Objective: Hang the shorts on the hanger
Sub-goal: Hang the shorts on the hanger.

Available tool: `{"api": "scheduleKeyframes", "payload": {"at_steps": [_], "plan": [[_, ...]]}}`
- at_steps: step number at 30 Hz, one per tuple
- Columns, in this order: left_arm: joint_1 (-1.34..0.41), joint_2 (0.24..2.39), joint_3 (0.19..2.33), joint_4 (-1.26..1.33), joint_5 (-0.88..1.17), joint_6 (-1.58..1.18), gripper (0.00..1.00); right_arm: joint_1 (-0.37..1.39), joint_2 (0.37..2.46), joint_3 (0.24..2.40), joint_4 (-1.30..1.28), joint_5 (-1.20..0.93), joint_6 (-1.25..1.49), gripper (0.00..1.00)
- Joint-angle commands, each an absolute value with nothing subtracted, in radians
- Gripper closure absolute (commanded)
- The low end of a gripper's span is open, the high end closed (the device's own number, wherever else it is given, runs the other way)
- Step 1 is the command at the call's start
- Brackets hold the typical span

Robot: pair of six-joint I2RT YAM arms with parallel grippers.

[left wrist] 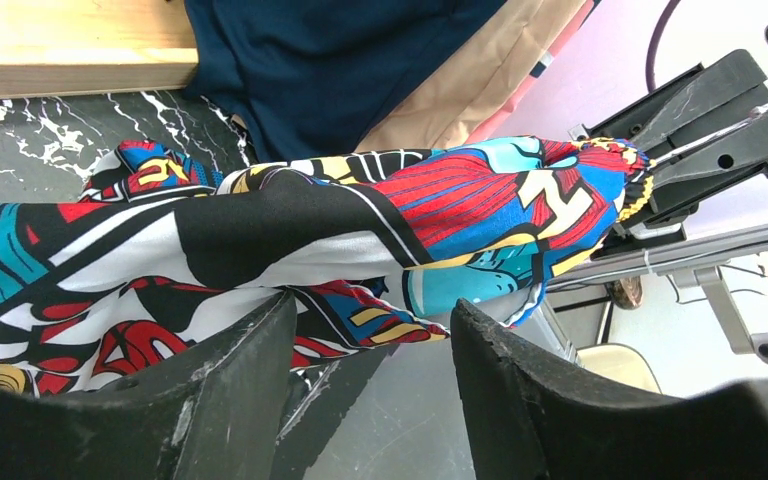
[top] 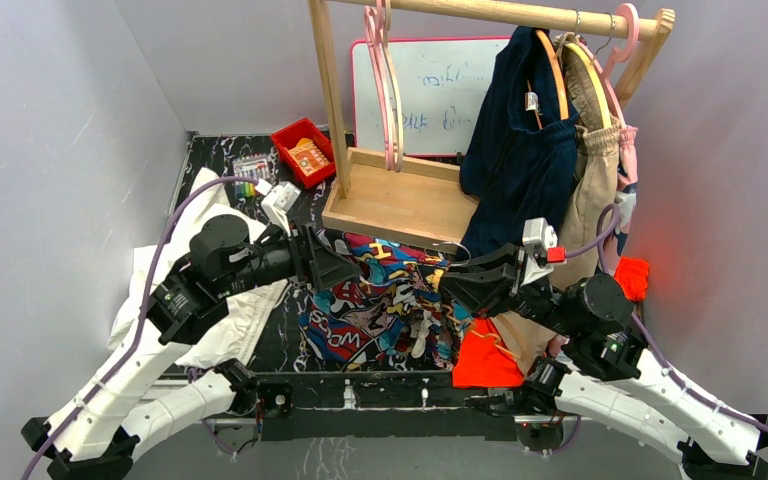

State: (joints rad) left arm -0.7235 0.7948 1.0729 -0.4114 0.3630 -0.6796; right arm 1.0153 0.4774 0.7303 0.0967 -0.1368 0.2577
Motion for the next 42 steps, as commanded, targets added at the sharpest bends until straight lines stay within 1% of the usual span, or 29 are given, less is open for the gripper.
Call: {"api": "scheduleKeyframes", "payload": {"at_steps": [1, 4, 6, 9, 14, 16, 17, 18, 33, 38, 42], "plan": [[-0.724, 0.784, 1.07, -0.409, 0.352, -0.704, 0.43, 1.014, 0.465, 0.756, 0.217, -0.121, 0.249, 1.0], [-0.724, 0.791, 1.062, -0.411, 0.337, -0.71, 0.43, 1.014, 0.465, 0.755, 0.216, -0.123, 0.252, 1.0], [-0.724, 0.8, 1.061, -0.411, 0.33, -0.71, 0.47, 1.013, 0.467, 0.755, 0.217, -0.125, 0.255, 1.0], [-0.723, 0.812, 1.066, -0.41, 0.321, -0.71, 0.6, 1.014, 0.467, 0.755, 0.217, -0.126, 0.255, 1.0], [-0.724, 0.821, 1.08, -0.409, 0.316, -0.707, 0.77, 1.013, 0.467, 0.753, 0.214, -0.13, 0.257, 1.0], [-0.724, 0.821, 1.089, -0.407, 0.316, -0.703, 0.89, 1.014, 0.466, 0.752, 0.213, -0.129, 0.259, 1.0], [-0.723, 0.82, 1.095, -0.407, 0.316, -0.7, 0.99, 1.014, 0.465, 0.752, 0.212, -0.128, 0.259, 1.0], [-0.724, 0.819, 1.101, -0.407, 0.315, -0.698, 1.0, 1.014, 0.463, 0.752, 0.209, -0.126, 0.257, 1.0], [-0.723, 0.785, 1.249, -0.44, 0.223, -0.635, 1.0, 1.013, 0.476, 0.799, 0.107, -0.124, 0.218, 1.0], [-0.724, 0.821, 1.253, -0.444, 0.264, -0.626, 1.0, 1.014, 0.469, 0.791, 0.14, -0.143, 0.235, 1.0], [-0.723, 0.863, 1.241, -0.479, 0.358, -0.623, 1.0, 1.014, 0.44, 0.77, 0.2, -0.13, 0.254, 1.0]]}}
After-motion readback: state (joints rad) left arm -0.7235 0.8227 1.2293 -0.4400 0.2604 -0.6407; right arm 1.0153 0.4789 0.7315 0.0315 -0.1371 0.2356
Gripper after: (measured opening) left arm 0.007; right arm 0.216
